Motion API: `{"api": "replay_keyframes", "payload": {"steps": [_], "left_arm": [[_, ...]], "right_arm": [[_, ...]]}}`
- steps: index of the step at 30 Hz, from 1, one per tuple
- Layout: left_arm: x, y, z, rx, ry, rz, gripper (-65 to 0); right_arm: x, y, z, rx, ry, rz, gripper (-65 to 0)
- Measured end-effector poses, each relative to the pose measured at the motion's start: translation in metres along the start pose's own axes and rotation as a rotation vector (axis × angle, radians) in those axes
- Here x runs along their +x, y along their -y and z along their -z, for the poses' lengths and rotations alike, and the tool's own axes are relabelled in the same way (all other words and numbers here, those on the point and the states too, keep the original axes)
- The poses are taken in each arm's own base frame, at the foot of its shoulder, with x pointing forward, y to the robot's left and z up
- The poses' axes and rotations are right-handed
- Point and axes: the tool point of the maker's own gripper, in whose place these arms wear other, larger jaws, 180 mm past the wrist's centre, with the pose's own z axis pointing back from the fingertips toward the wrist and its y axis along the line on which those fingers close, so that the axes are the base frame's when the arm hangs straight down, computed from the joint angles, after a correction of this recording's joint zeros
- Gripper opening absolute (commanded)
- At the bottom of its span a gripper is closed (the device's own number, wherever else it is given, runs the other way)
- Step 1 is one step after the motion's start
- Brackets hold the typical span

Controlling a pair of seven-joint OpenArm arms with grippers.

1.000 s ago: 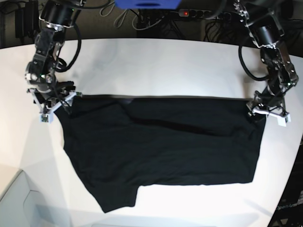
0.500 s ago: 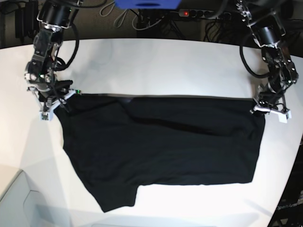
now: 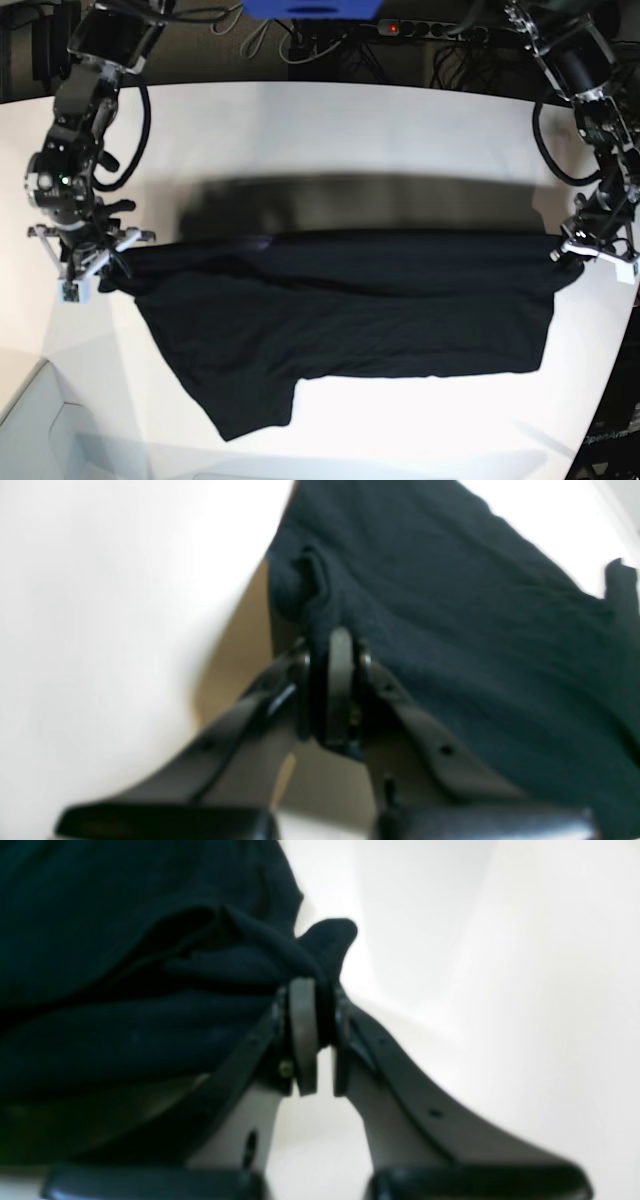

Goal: Layout the t-shirt on the table in an organized manner, then fold the t-shirt properly
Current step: 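Lift the collar edge and fold it toward the hem with both grippers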

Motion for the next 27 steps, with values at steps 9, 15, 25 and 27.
{"api": "replay_keyframes", "payload": {"steps": [9,15,25,27], "left_arm": [[0.003,0.003,0.001,-0.011,0.010,-0.004,-64.9],[-0.007,-0.002,-0.001,0.000,-0.010,-0.005,-64.9],[-0.027,-0.006,-0.005,0.010,-0.115,0.000,-64.9],[-0.034,-0.010,-0.007,0.020,-0.131,0.001,-64.9]], "right_arm": [[-0.002,0.002,0.006,0.003,-0.076,-0.014,-65.0],[0.031,-0.006,0.012,0.020,-0.041,-0.013,-65.0],[0.003,-0.022,0.006,0.046,-0.173,-0.142,-65.0],[0.006,-0.022,0.005,0.043,-0.162,-0.143,-65.0]]}}
